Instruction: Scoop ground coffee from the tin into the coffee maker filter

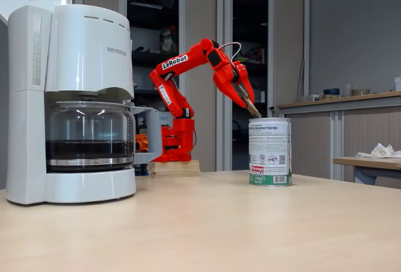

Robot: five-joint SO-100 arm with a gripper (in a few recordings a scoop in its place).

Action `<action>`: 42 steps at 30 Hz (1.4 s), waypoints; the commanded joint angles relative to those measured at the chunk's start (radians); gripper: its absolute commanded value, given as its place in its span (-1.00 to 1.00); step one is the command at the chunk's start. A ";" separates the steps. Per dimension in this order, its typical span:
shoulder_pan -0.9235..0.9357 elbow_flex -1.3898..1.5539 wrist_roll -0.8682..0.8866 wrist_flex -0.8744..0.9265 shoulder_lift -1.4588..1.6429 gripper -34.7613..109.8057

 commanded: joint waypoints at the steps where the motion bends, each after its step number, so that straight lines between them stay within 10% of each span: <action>1: -0.002 -0.077 -0.026 0.040 -0.003 -0.52; 13: -0.071 0.420 0.086 -0.253 0.281 -0.52; 28: -0.066 0.149 0.008 -0.094 0.199 -0.52; 42: -0.074 0.314 0.414 -0.275 0.339 -0.52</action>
